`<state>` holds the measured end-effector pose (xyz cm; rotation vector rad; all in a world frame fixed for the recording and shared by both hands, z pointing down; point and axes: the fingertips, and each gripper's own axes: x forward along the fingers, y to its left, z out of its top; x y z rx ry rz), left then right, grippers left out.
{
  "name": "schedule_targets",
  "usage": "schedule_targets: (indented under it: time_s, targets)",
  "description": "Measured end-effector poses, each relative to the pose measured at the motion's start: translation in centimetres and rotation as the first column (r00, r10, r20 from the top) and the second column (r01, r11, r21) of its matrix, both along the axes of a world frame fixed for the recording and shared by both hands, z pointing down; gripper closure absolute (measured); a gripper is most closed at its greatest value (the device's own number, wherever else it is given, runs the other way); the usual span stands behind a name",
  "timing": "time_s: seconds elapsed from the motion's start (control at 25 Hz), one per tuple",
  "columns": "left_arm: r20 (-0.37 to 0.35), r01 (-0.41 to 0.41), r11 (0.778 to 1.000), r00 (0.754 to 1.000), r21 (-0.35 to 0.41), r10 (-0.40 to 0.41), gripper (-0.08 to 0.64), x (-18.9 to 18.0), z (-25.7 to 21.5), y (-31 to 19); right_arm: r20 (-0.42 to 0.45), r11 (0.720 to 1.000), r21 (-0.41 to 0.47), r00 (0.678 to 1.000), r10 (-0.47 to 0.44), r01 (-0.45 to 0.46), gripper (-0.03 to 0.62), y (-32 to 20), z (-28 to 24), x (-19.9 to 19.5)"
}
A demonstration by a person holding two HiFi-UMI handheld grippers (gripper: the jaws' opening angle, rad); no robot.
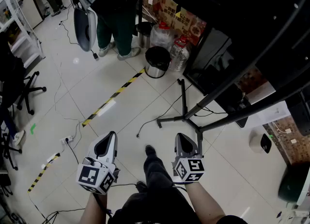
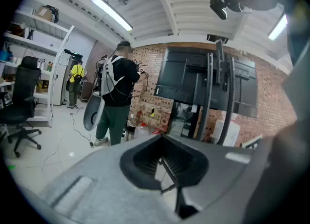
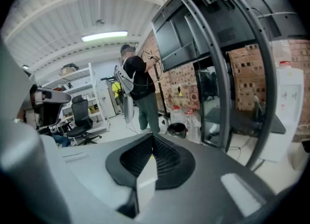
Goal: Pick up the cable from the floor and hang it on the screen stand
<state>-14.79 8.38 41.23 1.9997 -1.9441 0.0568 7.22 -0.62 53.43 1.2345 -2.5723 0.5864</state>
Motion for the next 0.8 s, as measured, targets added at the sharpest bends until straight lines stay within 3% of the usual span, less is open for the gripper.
schedule_targets:
  time_s: [0.08,0.16,0.36,0.6,0.8]
  targets:
    - [-0.021,0.009,1.0,1.0,0.007,-0.008,0.555,-1.0,1.2,-3.6,-0.069,0.991,0.091,0.993,-0.096,0.102,0.586,-3.1,1.2,-2.0]
    - [-0.014,0.014,1.0,1.0,-0.004,-0.014,0.555,-2.6,3.1,-6.6,-0.11,0.977,0.112,0.98,-0.169,0.181,0.586,-5.9,3.4,-4.1]
    - [-0.007,0.079,0.995,0.997,-0.067,-0.08,0.555,-6.9,9.0,-11.6,-0.137,0.98,-0.016,0.97,-0.2,0.2,0.584,-10.7,12.1,-7.7]
    - [-0.042,0.109,0.984,0.992,-0.138,-0.116,0.555,-9.2,19.7,-13.9,-0.215,0.964,-0.147,0.945,-0.249,0.22,0.584,-11.6,25.5,-10.7]
    - [-0.102,0.037,0.996,0.994,-0.083,-0.046,0.555,-8.6,28.0,-15.0,-0.225,0.945,-0.204,0.927,-0.3,0.257,0.583,-11.5,36.0,-12.1]
